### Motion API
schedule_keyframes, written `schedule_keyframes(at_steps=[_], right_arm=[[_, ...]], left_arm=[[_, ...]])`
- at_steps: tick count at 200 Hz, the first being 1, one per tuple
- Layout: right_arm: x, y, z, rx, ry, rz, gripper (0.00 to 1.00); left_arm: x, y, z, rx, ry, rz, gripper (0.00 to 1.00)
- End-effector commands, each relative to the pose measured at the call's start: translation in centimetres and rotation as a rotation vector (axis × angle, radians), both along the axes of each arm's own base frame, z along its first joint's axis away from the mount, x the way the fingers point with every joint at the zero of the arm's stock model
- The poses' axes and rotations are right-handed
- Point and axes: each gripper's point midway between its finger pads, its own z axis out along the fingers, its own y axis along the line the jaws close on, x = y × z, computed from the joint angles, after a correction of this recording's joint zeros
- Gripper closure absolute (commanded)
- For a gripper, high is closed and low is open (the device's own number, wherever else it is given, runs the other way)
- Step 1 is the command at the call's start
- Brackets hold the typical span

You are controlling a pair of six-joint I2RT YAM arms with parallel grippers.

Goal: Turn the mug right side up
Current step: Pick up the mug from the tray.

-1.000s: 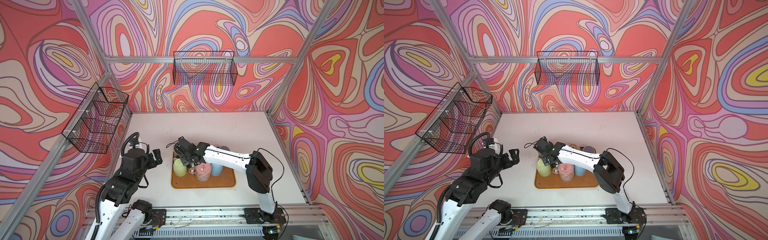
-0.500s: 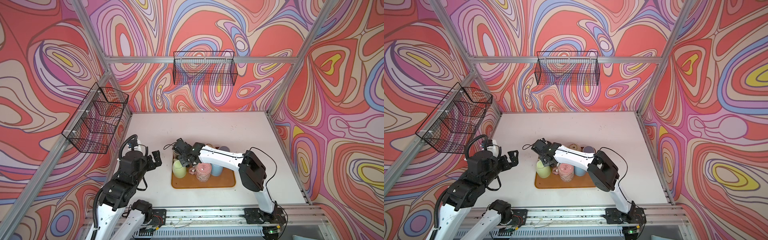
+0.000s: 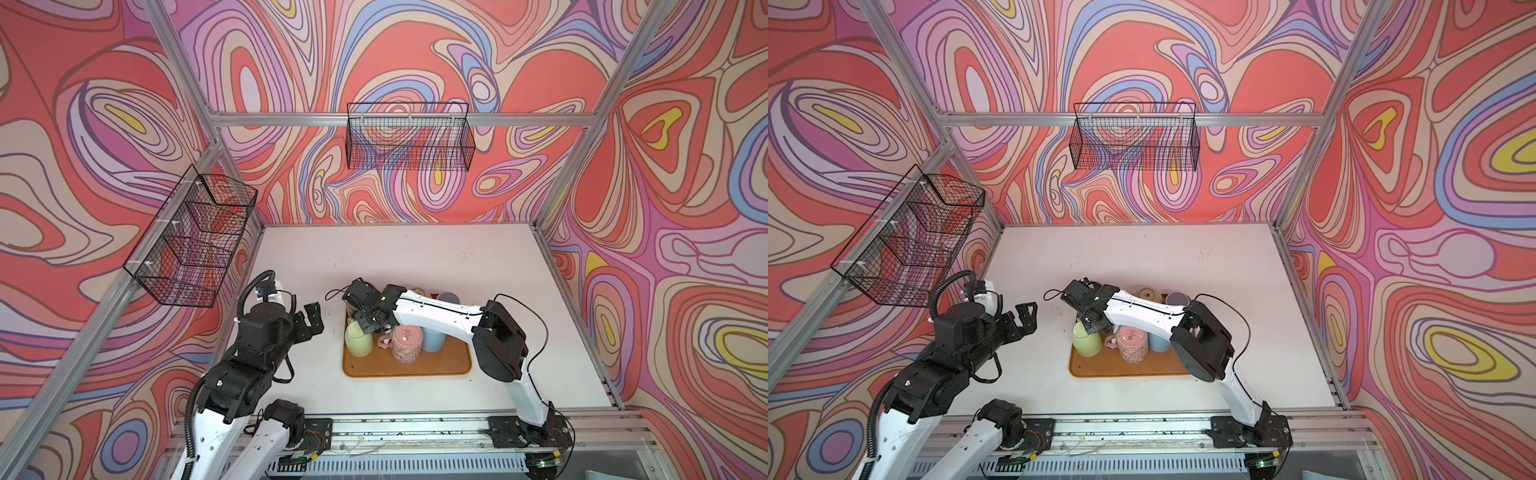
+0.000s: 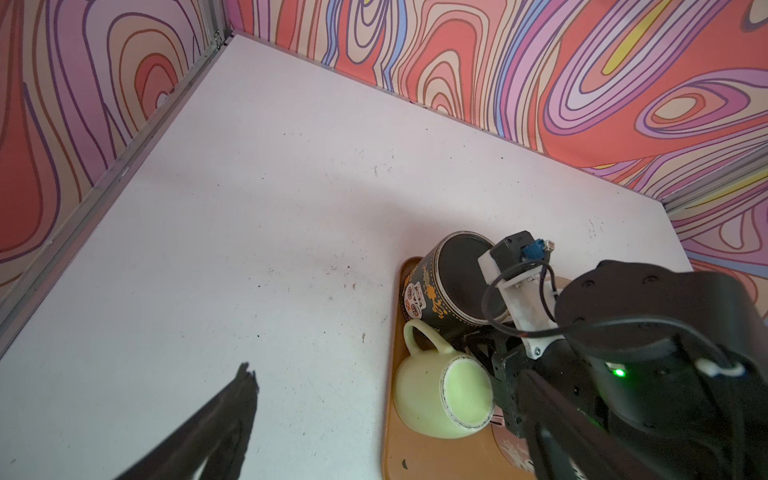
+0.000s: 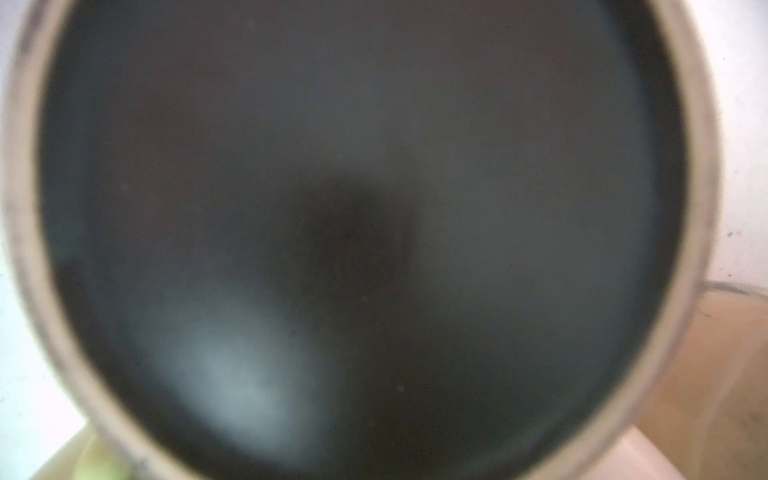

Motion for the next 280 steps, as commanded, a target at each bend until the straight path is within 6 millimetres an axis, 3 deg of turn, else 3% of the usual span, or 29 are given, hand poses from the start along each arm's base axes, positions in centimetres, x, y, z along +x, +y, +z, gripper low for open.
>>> schedule_keyframes(at_steps=[1,113,196,215,232,238,243,280], right_arm=[[1.3,0.6,1.0,0.030,-0.046,-0.011,1.00],[1.7,1.9,10.0,0.222,-0.127,0.021,1.00],[2.6,0.4,14.8,0.418,-0.093,-0.005,1.00],[2.8,-0.4,16.4,0.489,-0.090,0.002,1.00],[3.0,-1.1,18.3,0.586,-0.085,0.021,1.00],[3.2,-1.4,18.1,0.599,-0.077,0.018,1.00],[3.1,-2.0,19.6,0.631,-0.094,0.019,1.00],[3.5,-4.9,22.0,0.724,-0.122,0.022,1.00]], left_arm=[[-0.6,0.1,0.1,0.000,0.007,-0.002,0.00],[-0.4,-0.8,0.5,-0.043,-0.003,-0.034,0.00],[0.2,-1.6,0.7,-0.063,-0.007,-0.065,0.00],[0.4,-2.8,0.8,-0.091,-0.008,-0.119,0.00],[0.9,-5.0,1.4,-0.166,-0.014,-0.211,0.05],[1.1,-5.6,1.7,-0.190,-0.021,-0.235,0.05],[1.2,-6.1,1.8,-0.207,-0.027,-0.253,0.05],[1.6,-9.4,3.4,-0.315,-0.107,-0.422,0.08]])
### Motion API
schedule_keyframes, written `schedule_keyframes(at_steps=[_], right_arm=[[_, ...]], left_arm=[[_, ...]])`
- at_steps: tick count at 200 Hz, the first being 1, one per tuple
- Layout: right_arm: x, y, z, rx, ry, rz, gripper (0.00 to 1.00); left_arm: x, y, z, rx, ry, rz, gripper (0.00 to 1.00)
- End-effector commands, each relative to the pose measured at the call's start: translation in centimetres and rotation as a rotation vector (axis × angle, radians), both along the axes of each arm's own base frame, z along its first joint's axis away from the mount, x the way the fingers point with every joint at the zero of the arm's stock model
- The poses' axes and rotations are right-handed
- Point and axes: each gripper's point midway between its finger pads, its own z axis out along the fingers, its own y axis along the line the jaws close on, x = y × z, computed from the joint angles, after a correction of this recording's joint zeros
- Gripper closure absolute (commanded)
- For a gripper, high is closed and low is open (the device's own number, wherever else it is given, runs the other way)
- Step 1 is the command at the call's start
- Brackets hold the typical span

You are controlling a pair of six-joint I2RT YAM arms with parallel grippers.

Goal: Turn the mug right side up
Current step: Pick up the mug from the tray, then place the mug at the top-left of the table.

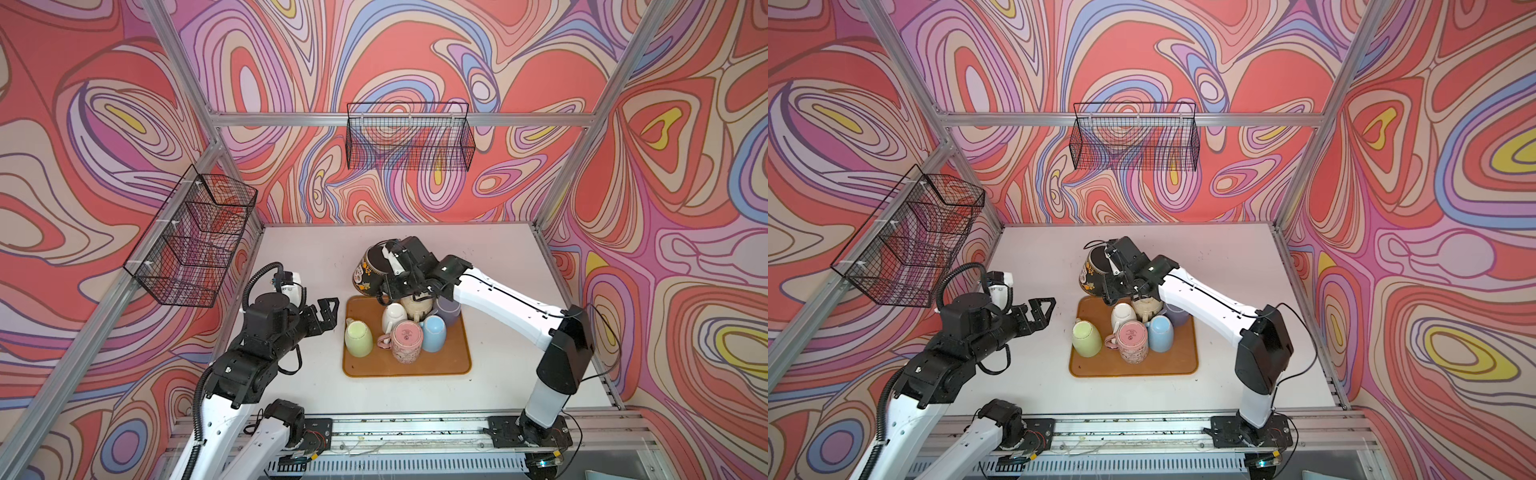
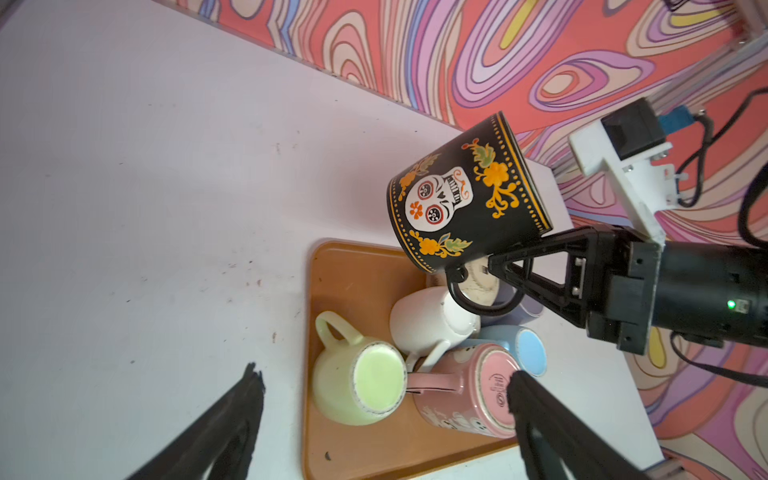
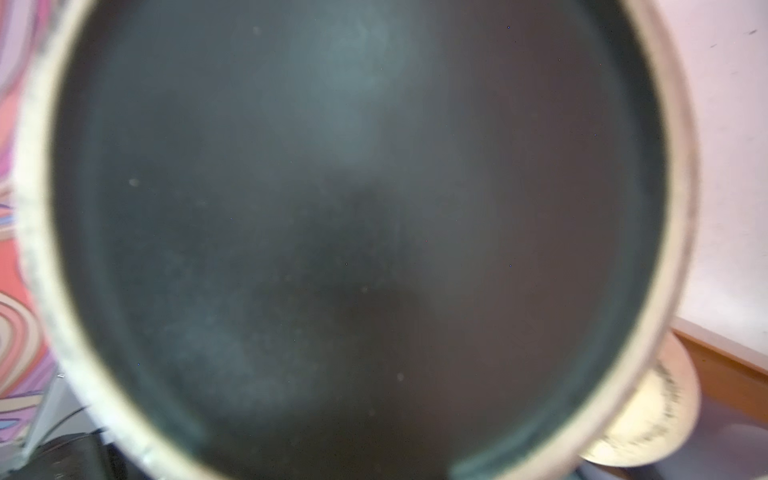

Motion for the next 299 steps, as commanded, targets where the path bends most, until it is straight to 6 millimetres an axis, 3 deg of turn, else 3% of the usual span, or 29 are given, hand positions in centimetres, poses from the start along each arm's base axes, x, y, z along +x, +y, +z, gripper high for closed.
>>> schedule_keyframes(at_steps=[1,33,76,129,165,196,262,299], right_arm=[[0.9,0.5,7.6,0.234,-0.155,0.034,1.00],[1.2,-1.9,9.4,0.327,-0.164,0.032,1.00],[1.1,-3.7,11.8,0.469,-0.164,0.061,1.00],[1.2,-4.5,14.6,0.669,-0.121,0.107,1.00],[0.8,-4.5,15.8,0.766,-0.085,0.142,1.00],[0.5,-5.0,17.3,0.821,-0.089,0.159,1.00],[-1.0,-5.1,17.5,0.837,-0.073,0.200,1.00],[-1.2,-5.2,17.1,0.842,-0.078,0.206,1.00]], left_arm=[[0.1,-3.3,2.1,-0.126,-0.083,-0.159,0.08],[0.2,-6.5,1.9,-0.276,-0.120,-0.312,0.12],[1.5,-9.1,1.5,-0.449,-0.175,-0.426,0.23],[3.6,-11.2,3.0,-0.534,-0.272,-0.491,0.38],[5.3,-13.8,4.5,-0.597,-0.311,-0.554,0.43],[6.8,-14.6,4.7,-0.655,-0.322,-0.564,0.44],[8.2,-15.8,6.8,-0.737,-0.364,-0.621,0.45],[8.2,-16.4,7.3,-0.759,-0.363,-0.651,0.53]])
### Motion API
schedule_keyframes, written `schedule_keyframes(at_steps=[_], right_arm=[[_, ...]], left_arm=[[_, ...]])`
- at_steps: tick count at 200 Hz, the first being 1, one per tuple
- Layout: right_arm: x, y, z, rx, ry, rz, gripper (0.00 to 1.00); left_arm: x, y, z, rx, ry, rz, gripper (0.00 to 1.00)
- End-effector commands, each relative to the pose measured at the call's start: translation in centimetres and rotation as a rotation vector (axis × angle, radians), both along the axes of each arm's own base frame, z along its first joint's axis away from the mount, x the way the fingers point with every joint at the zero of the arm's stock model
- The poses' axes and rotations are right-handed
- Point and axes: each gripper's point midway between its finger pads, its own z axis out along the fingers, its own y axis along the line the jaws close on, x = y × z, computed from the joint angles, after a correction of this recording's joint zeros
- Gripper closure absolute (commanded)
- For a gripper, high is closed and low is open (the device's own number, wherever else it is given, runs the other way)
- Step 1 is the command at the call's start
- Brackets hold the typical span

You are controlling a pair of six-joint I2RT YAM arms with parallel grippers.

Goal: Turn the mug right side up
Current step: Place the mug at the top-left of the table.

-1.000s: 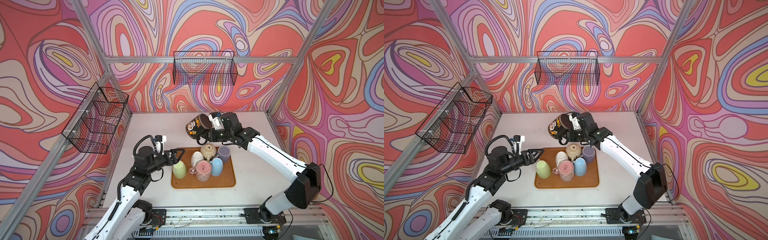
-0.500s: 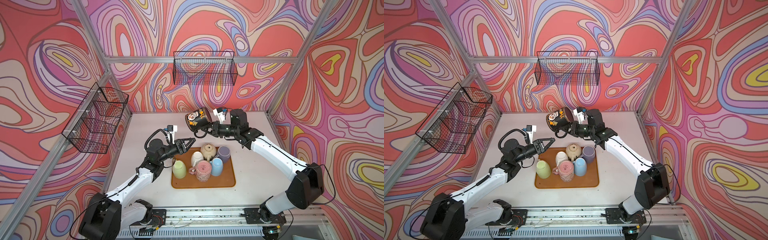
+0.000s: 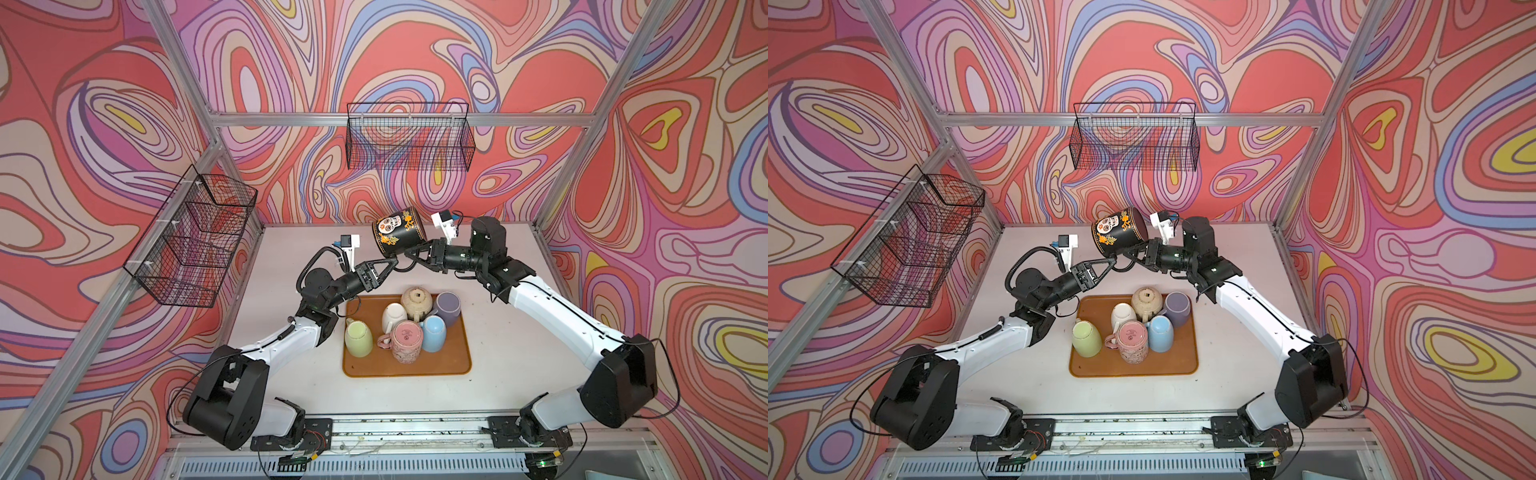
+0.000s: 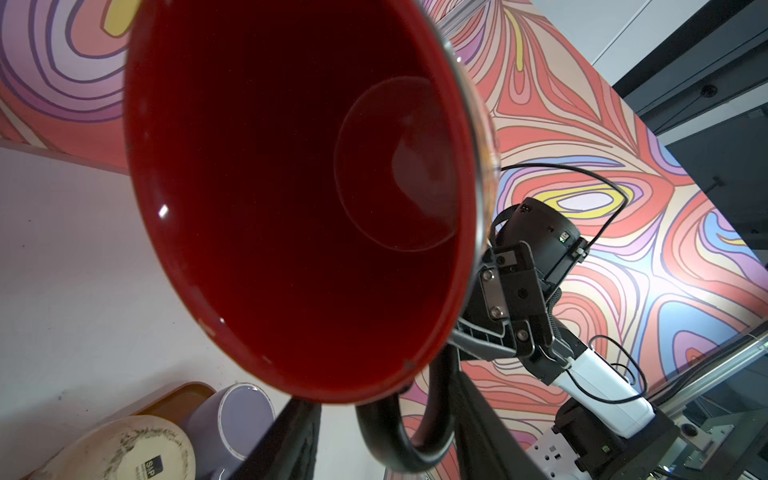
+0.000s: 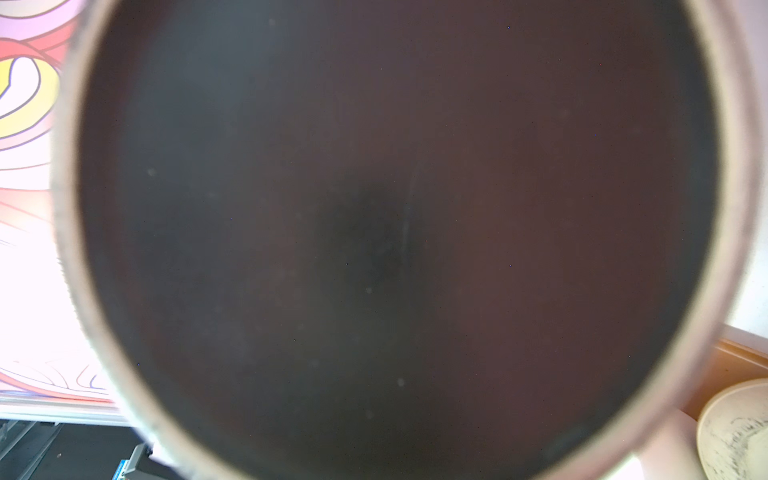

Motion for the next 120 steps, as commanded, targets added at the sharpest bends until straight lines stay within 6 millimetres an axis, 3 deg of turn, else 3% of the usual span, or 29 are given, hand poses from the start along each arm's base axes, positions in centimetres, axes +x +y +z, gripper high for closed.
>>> schedule_keyframes(at_steps=[1,43,64,93,120], right_arm=[[-2.0,-0.2,5.5,0.101,-0.210,0.059,1.00],[-2.1,0.0,4.4,0.112,-0.208,0.070,1.00],[-2.1,-0.1,3.9,0.112,-0.211,0.070,1.00],[-2.0,-0.1,3.5,0.108,-0.210,0.067,1.00],[-1.9,0.0,2.5,0.102,-0.196,0.070,1.00]], left_arm=[[-0.8,-0.3,3.6,-0.068,-0.104,-0.037,0.53],[-0.6,-0.4,4.2,-0.081,-0.110,-0.034,0.56],[-0.5,-0.6,4.1,-0.082,-0.106,-0.032,0.63],[-0.3,-0.5,3.8,-0.079,-0.102,-0.024,0.78],[-0.2,-0.4,3.6,-0.079,-0.101,-0.016,1.00]])
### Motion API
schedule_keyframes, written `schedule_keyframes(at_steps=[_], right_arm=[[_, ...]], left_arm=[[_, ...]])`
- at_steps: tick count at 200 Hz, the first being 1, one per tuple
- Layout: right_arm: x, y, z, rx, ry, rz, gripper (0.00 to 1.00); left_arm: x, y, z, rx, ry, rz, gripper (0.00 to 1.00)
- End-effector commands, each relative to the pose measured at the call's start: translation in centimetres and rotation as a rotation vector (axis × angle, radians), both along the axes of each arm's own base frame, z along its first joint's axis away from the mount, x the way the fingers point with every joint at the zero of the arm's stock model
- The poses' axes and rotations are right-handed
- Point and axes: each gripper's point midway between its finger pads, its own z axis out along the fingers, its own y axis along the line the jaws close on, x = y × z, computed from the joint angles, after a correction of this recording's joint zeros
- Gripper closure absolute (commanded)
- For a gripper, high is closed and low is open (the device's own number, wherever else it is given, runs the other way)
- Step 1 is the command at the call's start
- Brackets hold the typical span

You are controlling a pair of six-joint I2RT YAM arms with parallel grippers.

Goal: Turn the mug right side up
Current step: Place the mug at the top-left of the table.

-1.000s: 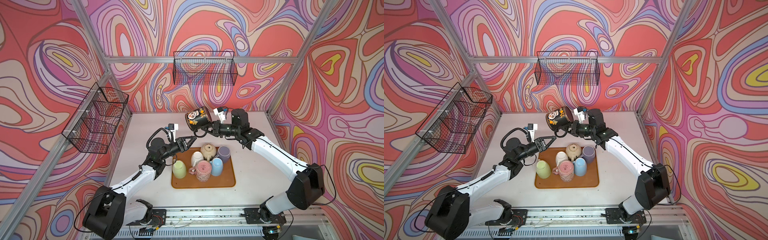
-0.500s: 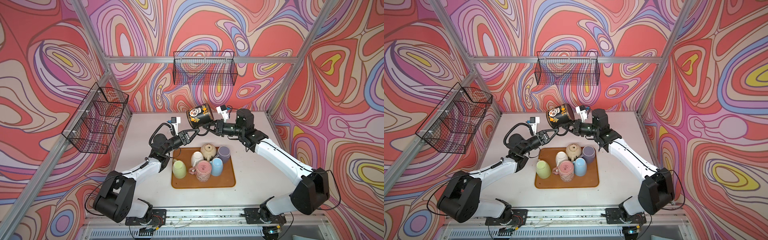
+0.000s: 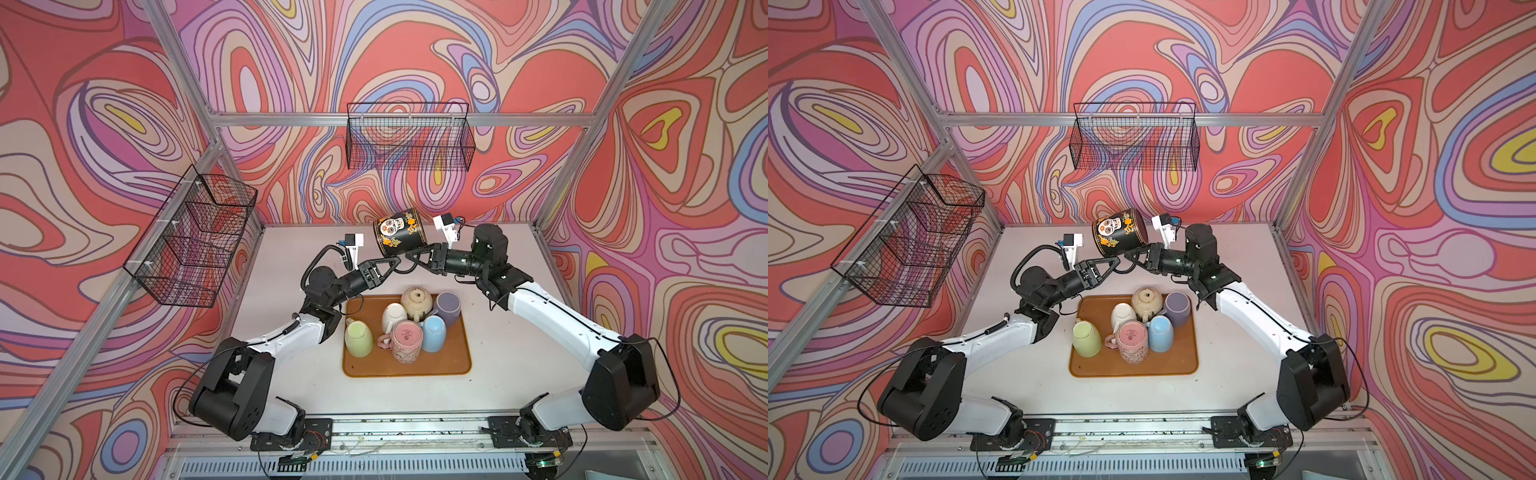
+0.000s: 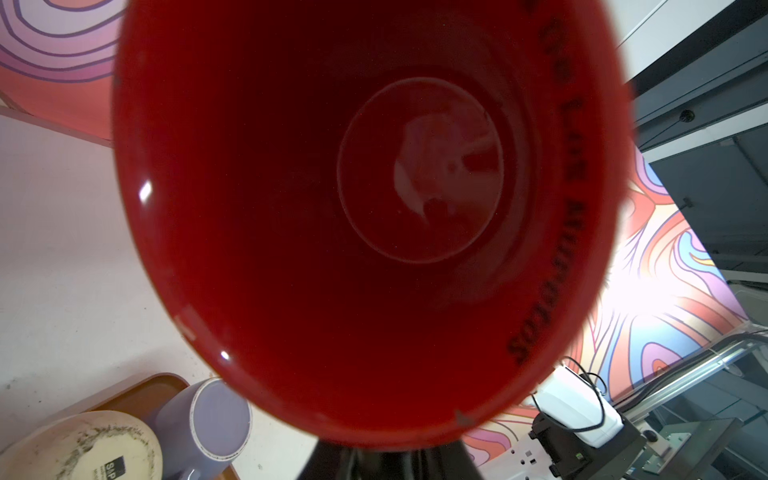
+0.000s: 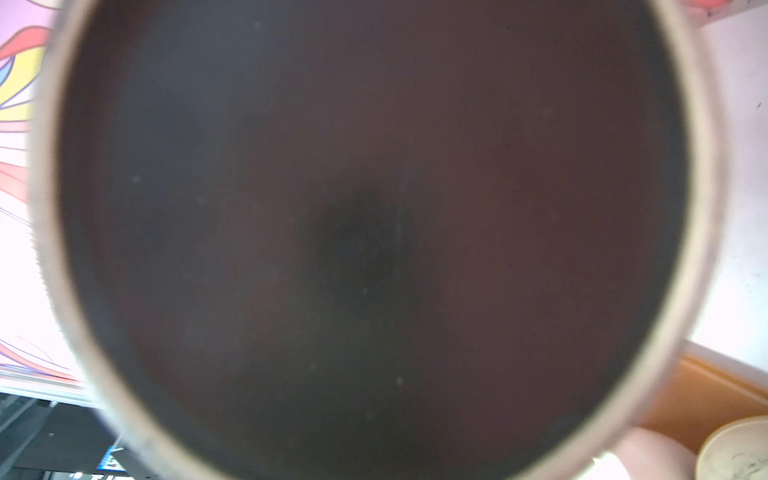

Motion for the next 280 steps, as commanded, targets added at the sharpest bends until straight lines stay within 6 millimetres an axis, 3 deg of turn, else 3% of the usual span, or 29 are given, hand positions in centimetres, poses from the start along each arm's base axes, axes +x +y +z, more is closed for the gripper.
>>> schedule_keyframes(at_steps=[1,46,81,114,184,280], right_arm=[[-2.0,0.2,3.5,0.068,-0.115,0.068,1.00],[-1.7,0.4,0.7,0.049,-0.096,0.067,1.00],[-1.5,0.5,0.2,0.044,-0.100,0.066,1.00],[-1.4,0.5,-0.3,0.036,-0.099,0.063,0.73],[-1.0,0.3,-2.6,-0.010,-0.069,0.042,0.57],[-0.8,-0.4,-4.7,-0.089,-0.072,-0.005,0.54]], left_arm=[[-0.3,0.3,3.6,-0.041,-0.169,0.030,1.00],[0.0,1.1,2.9,-0.036,-0.171,0.093,1.00],[0.0,1.4,2.1,-0.025,-0.165,0.114,1.00],[0.0,2.3,1.2,-0.005,-0.175,0.178,1.00],[0.9,4.2,-1.7,0.119,-0.113,0.330,1.00],[2.1,11.3,-4.7,0.437,0.065,0.619,1.00]])
